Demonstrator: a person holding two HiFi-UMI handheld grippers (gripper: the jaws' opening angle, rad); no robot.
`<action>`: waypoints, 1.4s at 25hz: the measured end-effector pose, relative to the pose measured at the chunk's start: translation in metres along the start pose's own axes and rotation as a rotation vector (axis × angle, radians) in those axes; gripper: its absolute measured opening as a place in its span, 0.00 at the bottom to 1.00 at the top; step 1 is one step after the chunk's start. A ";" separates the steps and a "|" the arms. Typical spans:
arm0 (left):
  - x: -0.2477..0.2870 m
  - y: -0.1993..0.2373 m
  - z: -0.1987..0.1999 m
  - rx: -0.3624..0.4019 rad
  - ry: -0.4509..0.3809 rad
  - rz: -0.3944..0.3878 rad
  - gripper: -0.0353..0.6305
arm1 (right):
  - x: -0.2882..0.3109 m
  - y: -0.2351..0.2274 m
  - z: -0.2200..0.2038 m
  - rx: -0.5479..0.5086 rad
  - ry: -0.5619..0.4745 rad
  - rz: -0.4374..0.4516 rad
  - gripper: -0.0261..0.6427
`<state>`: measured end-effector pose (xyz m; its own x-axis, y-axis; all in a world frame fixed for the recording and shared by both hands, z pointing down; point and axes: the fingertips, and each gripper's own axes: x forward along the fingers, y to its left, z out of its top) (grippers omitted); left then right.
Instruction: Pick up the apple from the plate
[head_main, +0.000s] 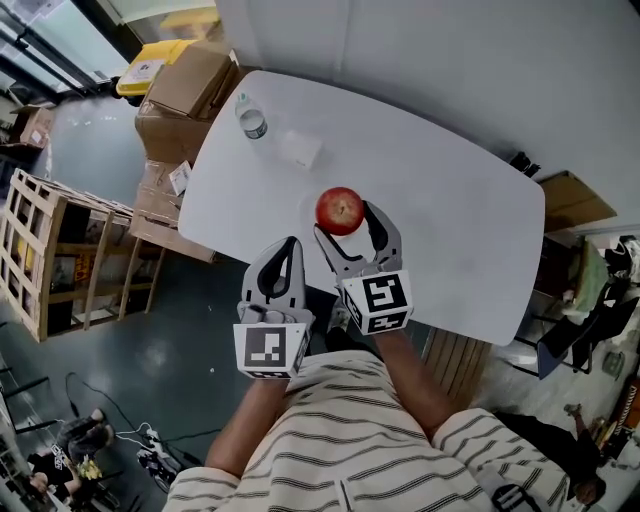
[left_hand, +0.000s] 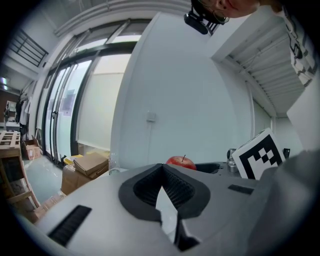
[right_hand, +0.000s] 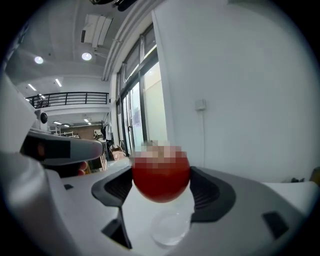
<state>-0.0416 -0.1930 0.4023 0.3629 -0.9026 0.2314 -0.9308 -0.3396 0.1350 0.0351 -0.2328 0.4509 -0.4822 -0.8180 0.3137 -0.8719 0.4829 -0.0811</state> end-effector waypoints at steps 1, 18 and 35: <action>-0.001 -0.001 0.003 0.007 -0.015 -0.009 0.06 | -0.002 0.001 0.004 -0.004 -0.007 -0.002 0.58; -0.017 0.003 0.042 0.042 -0.116 -0.016 0.06 | -0.032 0.022 0.062 -0.026 -0.099 0.014 0.58; -0.025 0.012 0.083 0.058 -0.212 -0.012 0.06 | -0.050 0.037 0.117 -0.073 -0.213 0.002 0.58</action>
<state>-0.0650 -0.1960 0.3182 0.3627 -0.9316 0.0218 -0.9296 -0.3601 0.0790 0.0168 -0.2110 0.3216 -0.4979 -0.8608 0.1058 -0.8661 0.4997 -0.0107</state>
